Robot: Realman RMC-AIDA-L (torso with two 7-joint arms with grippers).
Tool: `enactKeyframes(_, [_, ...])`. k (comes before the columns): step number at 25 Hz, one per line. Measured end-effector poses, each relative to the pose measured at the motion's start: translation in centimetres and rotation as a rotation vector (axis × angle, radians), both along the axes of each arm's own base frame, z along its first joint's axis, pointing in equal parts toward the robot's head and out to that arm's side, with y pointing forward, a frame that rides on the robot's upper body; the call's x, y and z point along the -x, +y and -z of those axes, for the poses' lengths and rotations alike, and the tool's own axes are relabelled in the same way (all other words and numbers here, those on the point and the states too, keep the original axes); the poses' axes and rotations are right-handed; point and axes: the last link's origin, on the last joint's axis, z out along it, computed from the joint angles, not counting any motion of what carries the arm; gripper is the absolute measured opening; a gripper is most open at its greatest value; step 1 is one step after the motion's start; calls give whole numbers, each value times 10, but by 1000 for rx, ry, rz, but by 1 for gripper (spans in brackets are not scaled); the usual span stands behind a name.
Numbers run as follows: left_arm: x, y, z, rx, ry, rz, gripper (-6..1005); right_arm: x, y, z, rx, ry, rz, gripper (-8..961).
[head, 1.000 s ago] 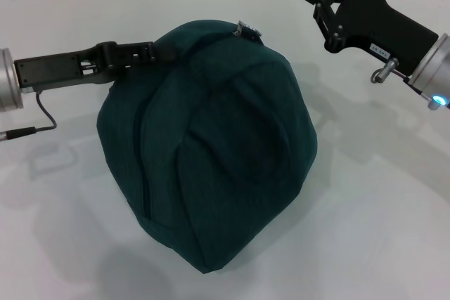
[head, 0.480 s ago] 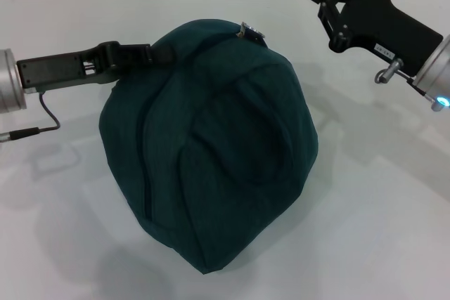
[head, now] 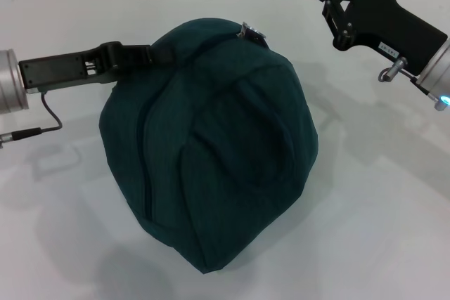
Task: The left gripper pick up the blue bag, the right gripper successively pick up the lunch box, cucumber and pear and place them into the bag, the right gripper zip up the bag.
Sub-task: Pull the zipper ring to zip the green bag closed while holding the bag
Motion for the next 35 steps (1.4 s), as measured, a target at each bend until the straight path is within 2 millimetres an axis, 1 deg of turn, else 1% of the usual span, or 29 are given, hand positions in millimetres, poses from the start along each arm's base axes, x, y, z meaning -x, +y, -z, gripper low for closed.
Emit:
enactKeyframes(6, [-6, -2, -3, -1, -37, 27, 54, 0, -1, -2, 4, 11, -1, 17])
enactKeyframes(12, [-7, -3, -4, -5, -41, 47, 53, -10, -6, -2, 5, 9, 18, 18])
enactKeyframes(15, [-7, -3, -4, -5, -40, 49, 53, -16, -13, 1, 13, -9, 8, 18])
enactKeyframes(16, [-7, -3, -4, -6, -40, 50, 53, -16, -13, 1, 13, -9, 8, 18])
enactKeyframes(20, [-7, -3, -4, -5, -40, 50, 52, -20, -24, 2, 11, -28, -37, 19])
enactKeyframes(28, [-7, -4, -4, -5, -40, 50, 51, -24, -31, 3, 3, -46, -51, 314])
enactKeyframes(31, [-7, -4, -4, -5, -40, 49, 51, -22, -36, 6, 4, -73, -103, 419])
enactKeyframes(35, [-7, -4, -4, -5, -40, 49, 50, -18, -42, 13, 2, -120, -172, 478])
